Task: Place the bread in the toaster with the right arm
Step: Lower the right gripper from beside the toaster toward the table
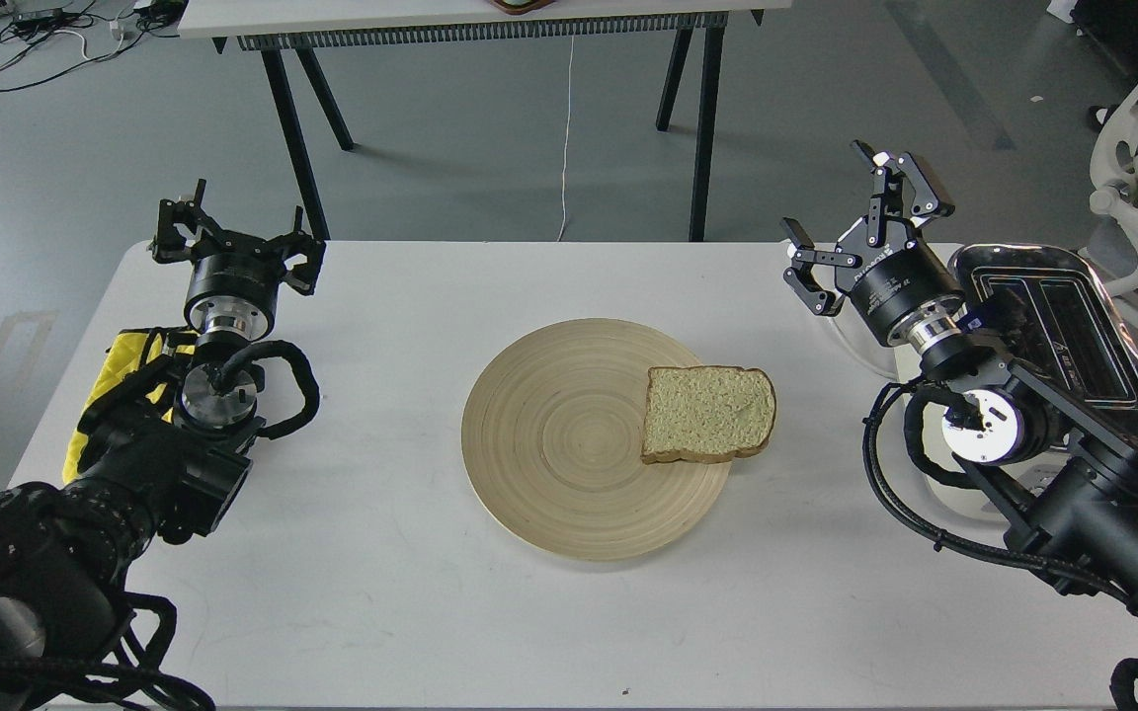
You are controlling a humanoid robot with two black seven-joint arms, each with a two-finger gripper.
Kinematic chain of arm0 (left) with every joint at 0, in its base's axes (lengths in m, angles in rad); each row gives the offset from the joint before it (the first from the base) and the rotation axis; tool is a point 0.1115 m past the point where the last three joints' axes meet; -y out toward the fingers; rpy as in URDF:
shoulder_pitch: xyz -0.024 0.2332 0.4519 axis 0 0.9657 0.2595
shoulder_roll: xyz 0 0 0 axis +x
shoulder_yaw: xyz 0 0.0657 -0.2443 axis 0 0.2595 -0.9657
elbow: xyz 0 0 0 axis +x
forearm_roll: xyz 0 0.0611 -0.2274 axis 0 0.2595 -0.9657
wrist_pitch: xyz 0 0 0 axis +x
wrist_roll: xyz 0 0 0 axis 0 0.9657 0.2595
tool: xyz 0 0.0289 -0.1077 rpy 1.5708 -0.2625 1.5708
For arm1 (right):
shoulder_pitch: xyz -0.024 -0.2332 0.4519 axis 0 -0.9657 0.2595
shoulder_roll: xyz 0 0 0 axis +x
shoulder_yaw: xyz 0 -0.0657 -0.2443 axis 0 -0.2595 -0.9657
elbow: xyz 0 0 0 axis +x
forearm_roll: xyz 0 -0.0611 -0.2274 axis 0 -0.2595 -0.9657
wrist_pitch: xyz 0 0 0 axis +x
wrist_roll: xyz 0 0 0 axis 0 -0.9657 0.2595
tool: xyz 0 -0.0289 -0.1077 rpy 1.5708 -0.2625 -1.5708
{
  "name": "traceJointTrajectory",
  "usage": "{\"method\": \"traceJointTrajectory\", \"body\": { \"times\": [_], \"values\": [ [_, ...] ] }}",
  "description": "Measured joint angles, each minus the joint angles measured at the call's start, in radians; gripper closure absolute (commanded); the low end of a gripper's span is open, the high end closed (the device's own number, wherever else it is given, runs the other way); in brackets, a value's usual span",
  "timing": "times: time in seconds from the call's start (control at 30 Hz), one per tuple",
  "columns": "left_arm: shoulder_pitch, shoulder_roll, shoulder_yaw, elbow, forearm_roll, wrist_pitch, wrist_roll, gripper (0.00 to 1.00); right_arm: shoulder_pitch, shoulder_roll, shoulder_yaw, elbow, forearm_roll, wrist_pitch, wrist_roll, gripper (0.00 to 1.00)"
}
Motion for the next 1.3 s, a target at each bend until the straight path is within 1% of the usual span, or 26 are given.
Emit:
{"method": "traceJointTrajectory", "body": {
  "times": [0.27,0.37,0.57,0.73,0.83,0.9,1.03,1.3],
  "values": [
    [0.0,0.0,0.0,0.0,0.0,0.0,0.001,0.0,-0.002,-0.01,-0.013,0.007,-0.015,-0.004,0.005,0.0],
    [0.0,0.0,0.0,0.0,0.0,0.0,0.001,0.0,0.001,-0.013,-0.022,0.024,-0.078,-0.05,0.009,0.0],
    [0.0,0.0,0.001,0.0,0.0,0.0,0.0,0.0,-0.003,-0.011,-0.057,0.092,-0.332,-0.332,0.012,0.0],
    [0.0,0.0,0.0,0.0,0.0,0.0,0.0,0.0,-0.001,-0.013,-0.182,0.161,-0.412,-0.596,0.012,0.0],
    [0.0,0.0,0.0,0.0,0.0,0.0,0.0,0.0,-0.005,-0.015,-0.263,0.178,-0.5,-0.716,0.012,0.0],
    [0.0,0.0,0.0,0.0,0.0,0.0,0.0,0.0,-0.015,-0.018,-0.313,0.179,-0.554,-0.742,0.012,0.0],
    [0.0,0.0,0.0,0.0,0.0,0.0,0.0,0.0,-0.051,-0.04,-0.385,0.179,-0.596,-0.753,0.011,0.0],
    [0.0,0.0,0.001,0.0,0.0,0.0,0.0,0.0,-0.139,-0.049,-0.412,0.176,-0.599,-0.753,0.01,0.0]
  ]
}}
